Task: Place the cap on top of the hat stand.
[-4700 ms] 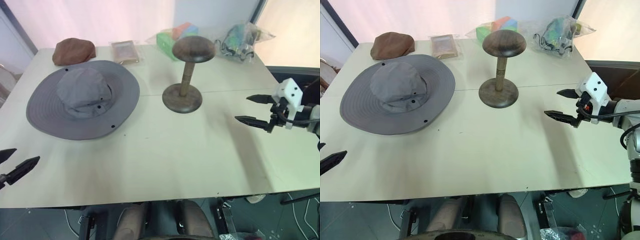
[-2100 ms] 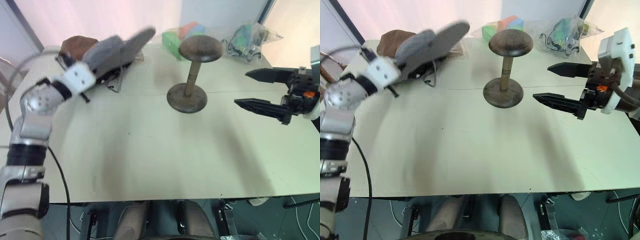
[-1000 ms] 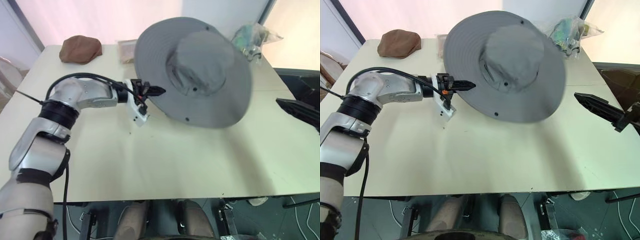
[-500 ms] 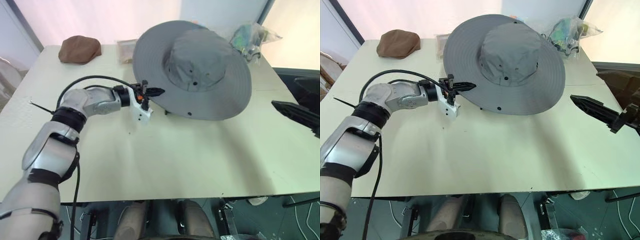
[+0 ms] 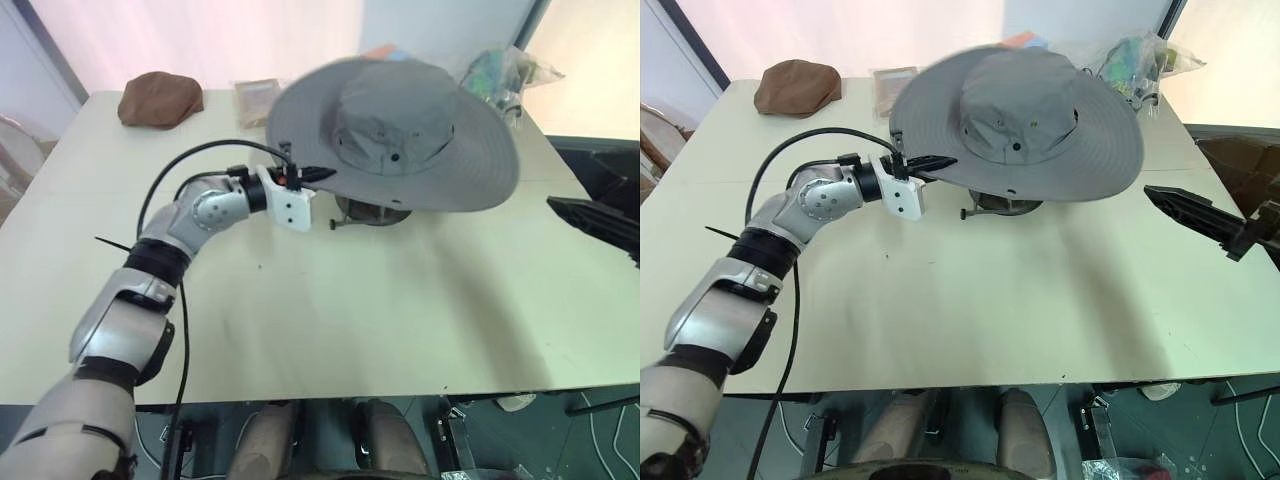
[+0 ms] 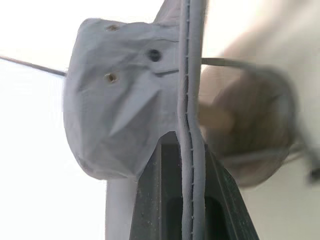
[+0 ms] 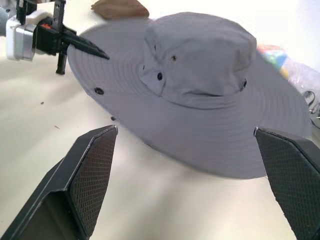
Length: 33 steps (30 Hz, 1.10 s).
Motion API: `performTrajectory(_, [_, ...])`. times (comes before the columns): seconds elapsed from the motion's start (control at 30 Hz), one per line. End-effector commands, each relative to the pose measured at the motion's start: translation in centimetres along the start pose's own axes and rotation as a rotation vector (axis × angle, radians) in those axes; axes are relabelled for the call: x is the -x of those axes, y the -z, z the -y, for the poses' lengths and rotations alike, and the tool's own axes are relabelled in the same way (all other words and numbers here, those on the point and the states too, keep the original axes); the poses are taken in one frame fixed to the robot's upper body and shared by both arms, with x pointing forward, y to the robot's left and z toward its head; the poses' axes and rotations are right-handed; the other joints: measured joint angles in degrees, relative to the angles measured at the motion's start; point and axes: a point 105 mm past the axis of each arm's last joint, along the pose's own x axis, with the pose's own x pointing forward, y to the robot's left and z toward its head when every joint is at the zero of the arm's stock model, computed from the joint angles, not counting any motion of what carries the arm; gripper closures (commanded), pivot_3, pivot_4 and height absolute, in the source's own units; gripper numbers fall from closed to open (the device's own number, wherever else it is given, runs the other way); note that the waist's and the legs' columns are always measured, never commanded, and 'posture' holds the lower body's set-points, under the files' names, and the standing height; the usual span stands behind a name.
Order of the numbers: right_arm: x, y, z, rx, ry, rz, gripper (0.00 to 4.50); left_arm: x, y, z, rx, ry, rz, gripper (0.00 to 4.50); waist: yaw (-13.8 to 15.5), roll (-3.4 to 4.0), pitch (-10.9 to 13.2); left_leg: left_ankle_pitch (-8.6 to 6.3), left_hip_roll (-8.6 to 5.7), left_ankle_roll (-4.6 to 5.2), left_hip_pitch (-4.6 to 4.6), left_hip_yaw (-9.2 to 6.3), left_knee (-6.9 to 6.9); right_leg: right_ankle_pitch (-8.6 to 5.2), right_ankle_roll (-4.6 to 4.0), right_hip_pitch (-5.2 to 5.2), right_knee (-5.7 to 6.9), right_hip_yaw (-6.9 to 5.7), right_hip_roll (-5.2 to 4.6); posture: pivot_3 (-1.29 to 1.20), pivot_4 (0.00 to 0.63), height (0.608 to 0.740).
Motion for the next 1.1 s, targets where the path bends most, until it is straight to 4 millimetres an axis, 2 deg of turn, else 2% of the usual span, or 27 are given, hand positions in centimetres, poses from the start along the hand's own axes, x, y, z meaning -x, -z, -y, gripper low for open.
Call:
performTrajectory(0.03, [0.4,-0.7,0.1,0.046,0.016,0.018,0.0,0.8,-0.6,-2.2,0.002,-0.04,0.023,4.45,0.0,0.0,0.0,0.0,0.0,0.0,0.0,0.0,0.0,0.0,0.0,0.0,0.0,0.0,0.0,0.0,0.15,0.735])
performTrajectory(0.13, [0.5,-0.6,0.0,0.047,0.015,0.016,0.0,1.1,-0.2,-2.5,-0.002,-0.026,0.011,4.45,0.0,0.0,0.0,0.0,0.0,0.0,0.0,0.0,0.01,0.0,0.0,0.01,0.0,0.0,0.0,0.0,0.15,0.735])
performTrajectory(0.17, [0.5,-0.5,0.0,0.048,0.015,0.013,0.0,1.2,-0.1,-2.6,0.005,-0.025,0.009,4.03,0.0,0.0,0.0,0.0,0.0,0.0,0.0,0.0,0.01,0.0,0.0,0.01,0.0,0.0,0.0,0.0,0.15,0.735])
performTrajectory(0.23, [0.5,-0.4,0.0,0.05,0.016,0.008,0.0,1.3,-0.1,-2.6,0.017,-0.019,0.01,3.68,0.0,0.0,0.0,0.0,0.0,0.0,0.0,0.0,0.01,0.0,0.0,0.01,0.0,0.0,0.0,0.0,0.15,0.735])
performTrajectory(0.43, [0.5,0.5,0.0,0.056,0.016,-0.019,0.0,1.8,-0.6,-2.2,-0.14,0.035,0.028,0.68,0.0,0.0,0.0,0.0,-0.01,0.0,0.0,0.0,0.01,0.0,0.0,0.01,-0.01,0.0,0.0,0.0,0.15,0.735])
performTrajectory(0.5, [0.6,0.7,0.0,0.055,0.015,-0.025,0.0,2.4,-0.3,-2.0,-0.165,0.05,0.016,0.68,0.0,0.0,0.0,0.0,-0.01,0.0,0.0,0.0,0.01,0.0,0.0,0.01,0.0,0.0,0.0,0.0,0.15,0.735])
performTrajectory(0.57, [0.7,1.2,0.3,0.055,0.015,-0.05,0.0,3.8,0.1,-2.0,-0.167,0.064,-0.006,0.68,-0.1,0.0,0.0,0.0,0.0,0.0,0.0,0.0,0.01,0.0,0.0,0.01,-0.01,0.0,0.0,0.0,0.15,0.735])
performTrajectory(0.73, [1.8,3.2,1.4,0.028,0.034,-0.132,0.0,7.8,1.0,-3.2,-0.039,0.05,-0.067,0.68,-0.2,0.02,0.0,0.0,0.02,0.0,0.02,0.0,-0.02,0.0,0.0,-0.01,0.0,0.02,0.03,0.0,0.15,0.735])
performTrajectory(0.8, [2.1,3.3,1.5,0.021,0.025,-0.139,0.0,9.5,2.1,-3.5,0.101,0.045,-0.14,0.68,-0.1,0.02,0.0,0.0,0.02,0.0,0.02,0.0,0.0,0.0,-0.01,0.0,0.0,0.02,0.02,0.0,0.15,0.735])
performTrajectory(0.87, [2.2,2.8,1.5,0.018,0.003,-0.129,0.0,12.2,3.6,-4.1,0.425,0.032,-0.228,0.68,-0.1,0.04,0.0,0.0,0.02,0.0,0.04,0.0,0.02,0.0,-0.01,0.03,0.02,0.02,0.02,0.0,0.15,0.735])
performTrajectory(0.97, [2.3,2.7,2.0,0.034,-0.006,-0.143,0.0,15.7,3.7,-5.4,0.815,0.029,-0.258,0.68,-0.5,0.02,0.0,-0.01,0.07,0.01,0.06,-0.01,0.01,0.0,-0.02,0.03,0.02,0.01,0.09,0.0,0.15,0.735])
performTrajectory(1.1, [2.0,2.3,3.6,0.04,-0.004,-0.139,0.0,18.9,3.2,-8.9,1.004,-0.029,-0.218,0.68,-1.1,0.02,0.0,0.0,0.13,0.01,0.1,-0.01,0.03,-0.01,-0.02,0.09,0.02,-0.03,0.26,0.0,0.15,0.735])
